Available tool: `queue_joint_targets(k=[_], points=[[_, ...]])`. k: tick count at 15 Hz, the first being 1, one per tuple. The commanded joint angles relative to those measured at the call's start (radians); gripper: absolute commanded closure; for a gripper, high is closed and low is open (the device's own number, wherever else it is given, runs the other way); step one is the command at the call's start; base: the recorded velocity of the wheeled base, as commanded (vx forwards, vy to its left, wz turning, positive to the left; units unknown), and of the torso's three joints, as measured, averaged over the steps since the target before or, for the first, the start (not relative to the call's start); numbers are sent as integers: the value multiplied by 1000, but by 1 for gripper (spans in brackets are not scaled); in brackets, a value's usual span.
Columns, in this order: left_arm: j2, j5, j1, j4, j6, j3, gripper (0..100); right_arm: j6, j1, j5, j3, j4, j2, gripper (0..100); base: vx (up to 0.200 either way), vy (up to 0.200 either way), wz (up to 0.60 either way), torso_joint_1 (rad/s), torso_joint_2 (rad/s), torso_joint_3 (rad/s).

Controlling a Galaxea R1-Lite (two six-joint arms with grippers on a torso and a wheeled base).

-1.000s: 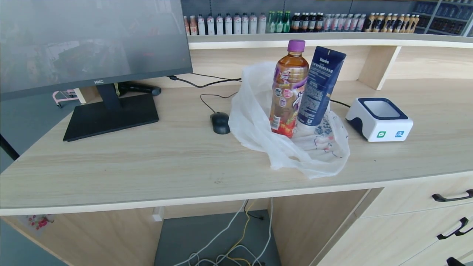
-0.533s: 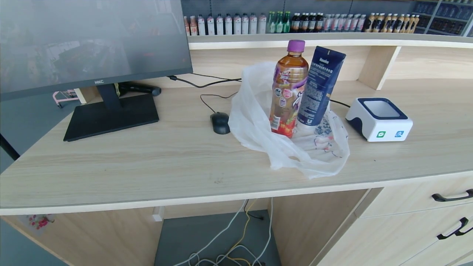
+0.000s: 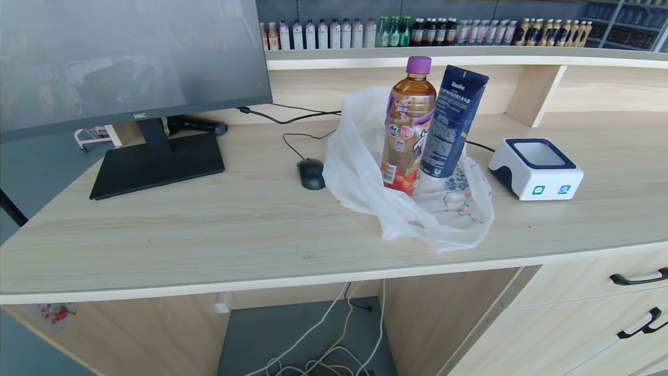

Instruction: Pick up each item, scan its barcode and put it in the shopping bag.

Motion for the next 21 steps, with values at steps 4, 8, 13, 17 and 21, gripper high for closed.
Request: queue_joint_targets(k=[4,8,13,17,21], points=[[0,0,0,0,-3,0,100,9,-47,0,-2,2,-77,0,-100,0,0,1,1,0],[0,0,0,0,-2,0,100,41,-47,-2,0,2,-77,0,-50,0,0,1,1,2],[0,0,0,0,-2,0,100,41,-47,-2,0,2,-77,0,0,0,0,0,0,0],[0,0,0,0,-3,0,100,41,-47,-2,0,2,-77,0,0,-200,0,2,4,1],[0,0,0,0,-3,0,100,41,-47,-2,0,2,-77,0,0,-200,0,1,4,4]])
